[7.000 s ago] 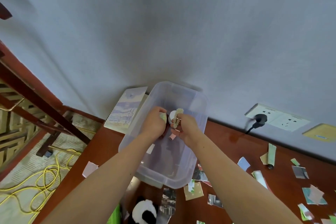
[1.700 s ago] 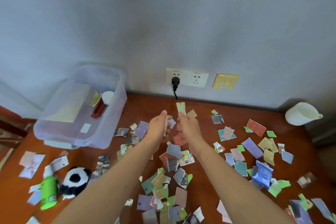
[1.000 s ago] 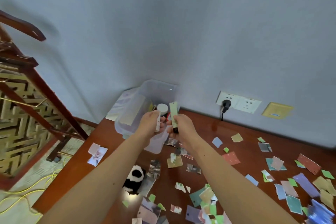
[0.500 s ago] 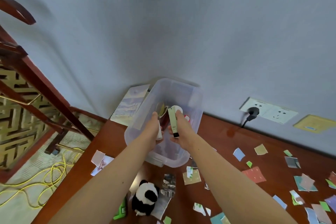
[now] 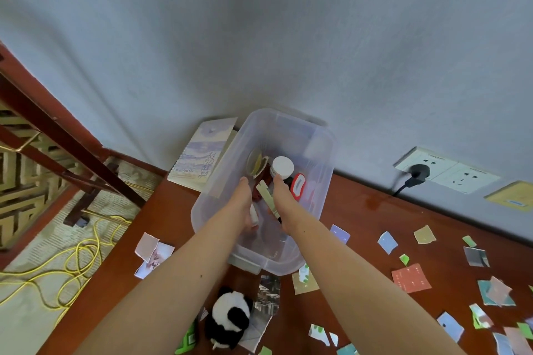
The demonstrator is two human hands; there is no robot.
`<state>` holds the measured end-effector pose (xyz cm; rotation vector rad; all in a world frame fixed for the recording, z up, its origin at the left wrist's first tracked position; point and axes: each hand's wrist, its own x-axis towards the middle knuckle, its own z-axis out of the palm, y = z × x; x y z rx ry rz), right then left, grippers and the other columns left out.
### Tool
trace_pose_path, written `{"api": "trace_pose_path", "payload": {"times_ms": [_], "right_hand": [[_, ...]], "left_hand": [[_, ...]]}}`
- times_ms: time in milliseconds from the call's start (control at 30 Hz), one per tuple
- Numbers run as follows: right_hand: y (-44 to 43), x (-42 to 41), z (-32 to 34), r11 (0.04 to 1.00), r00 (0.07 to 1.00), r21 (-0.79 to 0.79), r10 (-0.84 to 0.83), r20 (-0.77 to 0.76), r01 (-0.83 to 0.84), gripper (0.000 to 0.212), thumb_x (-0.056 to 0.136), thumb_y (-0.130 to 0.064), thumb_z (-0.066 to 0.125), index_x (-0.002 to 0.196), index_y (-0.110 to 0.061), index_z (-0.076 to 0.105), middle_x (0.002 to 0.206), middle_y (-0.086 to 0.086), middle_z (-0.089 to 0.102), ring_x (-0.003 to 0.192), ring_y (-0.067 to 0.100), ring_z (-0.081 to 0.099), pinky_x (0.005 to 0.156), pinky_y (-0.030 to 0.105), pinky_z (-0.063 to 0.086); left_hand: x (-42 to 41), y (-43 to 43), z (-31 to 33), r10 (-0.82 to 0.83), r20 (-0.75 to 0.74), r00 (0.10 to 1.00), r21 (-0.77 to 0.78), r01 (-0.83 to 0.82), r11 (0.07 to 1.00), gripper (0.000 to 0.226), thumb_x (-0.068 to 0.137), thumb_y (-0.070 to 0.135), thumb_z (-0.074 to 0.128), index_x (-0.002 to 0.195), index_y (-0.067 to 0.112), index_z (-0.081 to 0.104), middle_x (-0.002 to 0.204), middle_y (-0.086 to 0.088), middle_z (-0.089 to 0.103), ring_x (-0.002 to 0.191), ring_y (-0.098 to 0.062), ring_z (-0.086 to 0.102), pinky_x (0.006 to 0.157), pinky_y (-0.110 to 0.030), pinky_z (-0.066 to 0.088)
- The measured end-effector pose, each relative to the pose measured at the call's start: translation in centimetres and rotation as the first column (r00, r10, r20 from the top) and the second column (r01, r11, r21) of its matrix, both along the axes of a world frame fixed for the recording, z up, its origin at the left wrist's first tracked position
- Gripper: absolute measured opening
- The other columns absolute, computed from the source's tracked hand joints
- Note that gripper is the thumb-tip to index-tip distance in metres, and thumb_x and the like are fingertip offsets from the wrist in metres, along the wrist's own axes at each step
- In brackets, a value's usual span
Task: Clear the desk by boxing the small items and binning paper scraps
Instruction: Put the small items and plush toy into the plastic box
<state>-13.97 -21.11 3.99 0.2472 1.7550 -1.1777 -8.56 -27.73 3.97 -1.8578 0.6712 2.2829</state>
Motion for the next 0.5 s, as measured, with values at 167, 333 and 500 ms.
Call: {"api": "trace_pose_path", "payload": {"times_ms": [167,333,500], "right_hand": [[0.0,0.2,0.0,1.0,1.0,0.004,0.008,0.017,-0.009,0.062,0.097,-0.055,0.036,0.15,-0.026,0.02,0.145,0.0,0.039,0.114,0.016,0.047,0.111,0.04,0.035],[-0.2,0.6,-0.2,1.0,1.0,-0.004,0.001,-0.013,-0.001,0.074,0.092,-0.063,0.039,0.152,-0.028,0.014,0.155,-0.001,0.027,0.139,0.021,0.032,0.109,0.035,0.029],[0.9,0.4,1.0,0.989,0.999,-0.145,-0.038,0.009,0.039,0.062,0.094,-0.057,0.043,0.143,-0.018,0.039,0.14,-0.003,0.045,0.125,0.015,0.045,0.1,0.032,0.037]], "left_hand": [[0.3,0.3,1.7,-0.055,-0.037,0.998,-0.099,0.051,0.994,0.056,0.098,0.053,0.041,0.075,0.003,0.053,0.057,-0.015,0.066,0.08,-0.027,0.065,0.074,-0.031,0.048],[1.0,0.9,3.2,-0.037,-0.078,0.996,-0.108,0.028,0.994,0.058,0.097,0.056,0.037,0.096,0.003,0.06,0.078,-0.016,0.068,0.07,-0.031,0.066,0.082,-0.036,0.049],[1.2,1.2,3.7,-0.045,-0.135,0.99,-0.225,0.014,0.974,0.044,0.099,0.05,0.035,0.097,0.015,0.06,0.081,-0.005,0.061,0.071,-0.021,0.055,0.064,-0.029,0.044]]}}
